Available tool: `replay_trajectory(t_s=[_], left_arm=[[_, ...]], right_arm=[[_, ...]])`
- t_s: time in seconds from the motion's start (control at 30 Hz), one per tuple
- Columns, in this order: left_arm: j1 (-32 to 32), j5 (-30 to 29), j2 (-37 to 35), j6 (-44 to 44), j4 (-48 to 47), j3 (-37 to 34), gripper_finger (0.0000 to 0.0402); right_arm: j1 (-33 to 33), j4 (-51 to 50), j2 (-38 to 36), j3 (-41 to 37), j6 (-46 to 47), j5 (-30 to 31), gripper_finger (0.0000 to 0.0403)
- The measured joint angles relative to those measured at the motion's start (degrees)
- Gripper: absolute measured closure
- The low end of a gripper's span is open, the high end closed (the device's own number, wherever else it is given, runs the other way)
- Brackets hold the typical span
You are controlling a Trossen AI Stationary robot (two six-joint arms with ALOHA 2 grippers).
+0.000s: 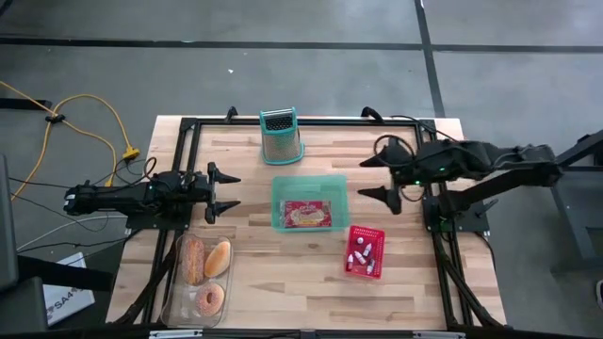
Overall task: Pick & Place Food Item
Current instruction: Return to Home Position
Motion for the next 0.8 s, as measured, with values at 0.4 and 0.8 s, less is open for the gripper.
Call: replay_trajectory(t_s=[0.4, 0.8], left_arm=[[0.0, 0.0, 0.0, 0.0, 0.1, 0.0, 0.0065], [0.0, 0.0, 0.0, 0.0, 0.1, 0.0, 0.0065]], right_arm=[[0.0, 3.9, -16.9, -15.5, 0.6, 0.5, 0.0053], [0.0, 14.5, -38.8, -37.9, 5.0, 4.7, 0.0053]])
